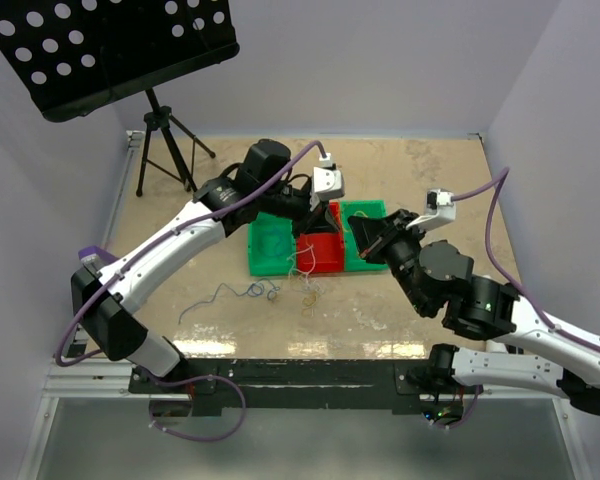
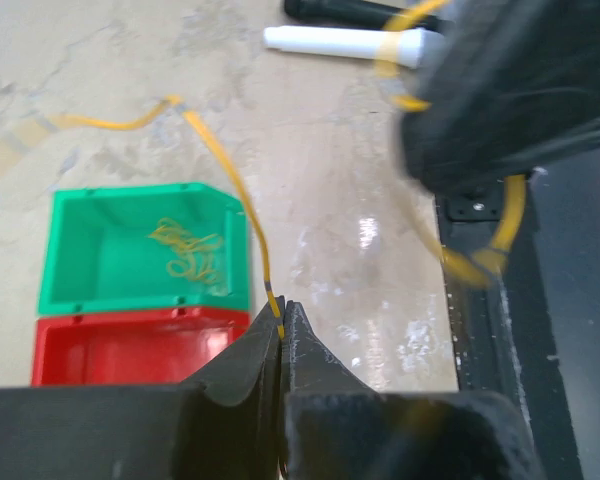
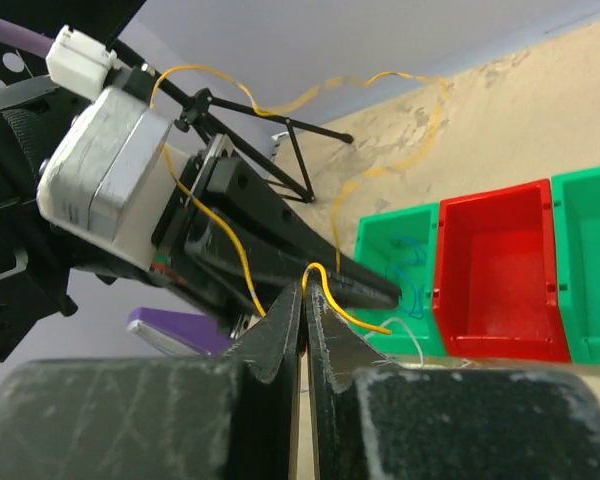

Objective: Untangle the cables

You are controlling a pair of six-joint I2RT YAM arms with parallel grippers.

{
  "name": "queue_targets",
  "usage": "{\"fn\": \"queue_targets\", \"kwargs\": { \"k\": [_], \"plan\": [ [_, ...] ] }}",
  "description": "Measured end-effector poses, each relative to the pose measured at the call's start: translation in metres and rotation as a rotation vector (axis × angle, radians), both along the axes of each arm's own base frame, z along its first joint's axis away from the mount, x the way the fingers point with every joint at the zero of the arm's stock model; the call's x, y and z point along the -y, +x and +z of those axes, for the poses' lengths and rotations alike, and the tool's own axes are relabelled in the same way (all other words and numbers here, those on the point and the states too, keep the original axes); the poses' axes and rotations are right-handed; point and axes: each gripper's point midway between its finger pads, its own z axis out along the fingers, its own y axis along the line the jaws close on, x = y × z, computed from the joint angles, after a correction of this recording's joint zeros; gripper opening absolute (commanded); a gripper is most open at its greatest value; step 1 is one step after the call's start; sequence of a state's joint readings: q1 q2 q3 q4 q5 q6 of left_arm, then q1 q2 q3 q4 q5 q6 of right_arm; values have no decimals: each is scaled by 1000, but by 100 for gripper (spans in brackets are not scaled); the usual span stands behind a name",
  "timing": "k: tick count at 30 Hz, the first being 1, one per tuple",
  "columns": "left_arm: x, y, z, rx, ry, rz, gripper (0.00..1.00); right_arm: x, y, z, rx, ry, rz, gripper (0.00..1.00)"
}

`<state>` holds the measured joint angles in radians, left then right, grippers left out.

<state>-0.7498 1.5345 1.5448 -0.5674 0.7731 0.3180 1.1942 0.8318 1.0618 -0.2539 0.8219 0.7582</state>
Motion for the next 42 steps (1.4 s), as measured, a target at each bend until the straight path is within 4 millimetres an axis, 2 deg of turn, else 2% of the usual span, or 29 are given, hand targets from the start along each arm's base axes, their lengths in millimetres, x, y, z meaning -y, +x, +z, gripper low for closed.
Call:
{"fn": "queue_targets", "kwargs": {
  "k": [2,3,5,7,11,14,16,19,23,30,34,42],
  "plan": [
    [-5,15,1,9,-1,62,0,0,-1,-4,-14,5,2,16],
    [-6,21,3,17,-3,86,0,0,-1,-4,-20,9,1,24],
    [-7,28,5,30,-9,115,0,1,-1,-6,-30,5,-2,44],
    [-6,32,8,41,-17,131,0,1,-1,-7,-36,1,-8,70],
    [-4,36,13,40,-27,147,0,0,0,-9,-45,-16,-10,87],
    [1,40,17,30,-42,154,0,-1,-1,-15,-50,-29,1,88],
    [2,40,17,20,-46,159,0,-3,-4,-26,-56,-47,25,87],
    [4,41,23,19,-65,166,0,-9,-13,-57,-69,-96,97,83],
    [3,40,28,19,-78,169,0,-17,-20,-91,-91,-147,164,84],
    [1,32,38,13,-99,158,0,-38,-23,-132,-96,-169,232,91],
    [1,28,40,-3,-103,146,0,-52,-17,-149,-82,-197,238,92],
    [1,13,59,2,-126,111,0,-67,5,-153,-38,-216,156,91]
  ]
}}
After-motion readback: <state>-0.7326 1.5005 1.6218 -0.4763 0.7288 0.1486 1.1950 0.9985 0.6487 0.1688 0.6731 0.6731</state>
